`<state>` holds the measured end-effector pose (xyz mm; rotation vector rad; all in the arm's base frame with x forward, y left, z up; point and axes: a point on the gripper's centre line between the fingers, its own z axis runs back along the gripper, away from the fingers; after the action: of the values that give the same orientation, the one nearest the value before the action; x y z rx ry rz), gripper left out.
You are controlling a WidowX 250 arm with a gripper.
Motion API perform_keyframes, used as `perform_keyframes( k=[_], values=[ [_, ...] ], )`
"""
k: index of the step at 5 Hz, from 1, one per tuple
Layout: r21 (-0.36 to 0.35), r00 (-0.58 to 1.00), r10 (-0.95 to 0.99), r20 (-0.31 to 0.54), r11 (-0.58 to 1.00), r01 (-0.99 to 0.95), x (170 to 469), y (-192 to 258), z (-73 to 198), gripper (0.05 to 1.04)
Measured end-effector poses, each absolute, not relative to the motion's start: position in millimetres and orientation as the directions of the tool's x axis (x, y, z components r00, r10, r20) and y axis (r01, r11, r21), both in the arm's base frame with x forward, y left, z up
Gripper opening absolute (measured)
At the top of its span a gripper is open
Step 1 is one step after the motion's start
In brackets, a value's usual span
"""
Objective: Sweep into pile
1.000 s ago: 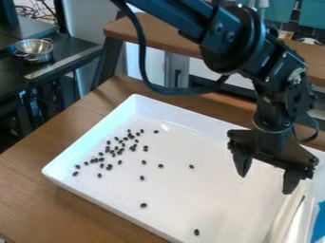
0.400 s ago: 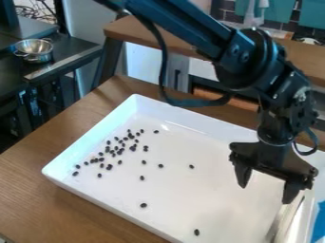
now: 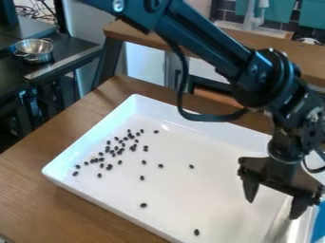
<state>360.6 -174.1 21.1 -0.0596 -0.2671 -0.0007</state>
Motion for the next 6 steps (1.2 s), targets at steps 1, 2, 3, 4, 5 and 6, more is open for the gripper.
perform_keyframes(
  k=[1,2,3,4,5,6],
  values=[
    [-0.073,0.968,-0.011,0.249,0.997,0.030,357,-186,16,0.953],
    [-0.068,0.969,-0.008,0.248,0.997,0.025,360,-188,14,0.664],
    [-0.048,0.967,-0.020,0.253,0.998,0.033,363,-186,4,0.376],
    [-0.042,0.966,-0.028,0.256,0.998,0.040,363,-184,3,0.348],
    [-0.042,0.967,-0.024,0.255,0.998,0.036,364,-174,-1,0.348],
    [-0.033,0.968,-0.023,0.252,0.999,0.033,366,-150,-1,0.347]
  ],
)
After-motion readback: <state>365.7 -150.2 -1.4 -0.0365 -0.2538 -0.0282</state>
